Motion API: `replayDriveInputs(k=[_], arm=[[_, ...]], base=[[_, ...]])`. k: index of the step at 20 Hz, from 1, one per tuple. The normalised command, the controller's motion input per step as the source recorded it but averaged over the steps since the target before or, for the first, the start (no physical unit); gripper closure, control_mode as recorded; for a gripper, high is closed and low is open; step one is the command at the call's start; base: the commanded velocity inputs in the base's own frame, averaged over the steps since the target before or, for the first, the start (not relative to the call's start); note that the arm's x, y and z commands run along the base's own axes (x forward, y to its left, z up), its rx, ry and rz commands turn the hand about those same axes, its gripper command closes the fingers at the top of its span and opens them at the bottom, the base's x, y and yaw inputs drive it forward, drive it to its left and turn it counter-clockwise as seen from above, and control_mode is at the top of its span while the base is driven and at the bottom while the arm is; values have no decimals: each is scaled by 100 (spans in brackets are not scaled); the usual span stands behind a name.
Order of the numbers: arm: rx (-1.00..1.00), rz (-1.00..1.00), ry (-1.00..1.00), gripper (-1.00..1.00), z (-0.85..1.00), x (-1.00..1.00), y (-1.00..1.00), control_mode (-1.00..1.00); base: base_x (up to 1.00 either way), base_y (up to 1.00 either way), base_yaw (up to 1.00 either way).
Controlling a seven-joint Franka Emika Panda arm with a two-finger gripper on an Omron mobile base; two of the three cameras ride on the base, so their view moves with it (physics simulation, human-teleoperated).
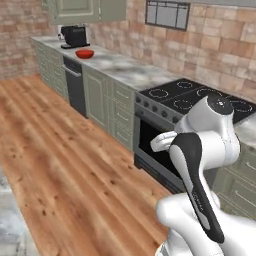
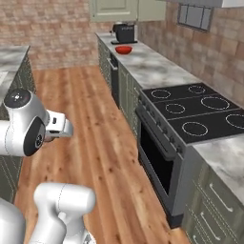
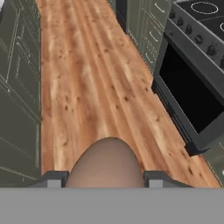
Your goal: Pick the egg and butter from the fridge and place them by the bowl for mixing.
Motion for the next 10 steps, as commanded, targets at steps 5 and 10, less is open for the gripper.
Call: replayDriveInputs(k=[5, 10], arm=[[0, 0, 0, 100, 0, 0, 0, 100], [0, 0, 0, 100, 0, 0, 0, 100]], base=[[83, 13, 9], [84, 12, 5]])
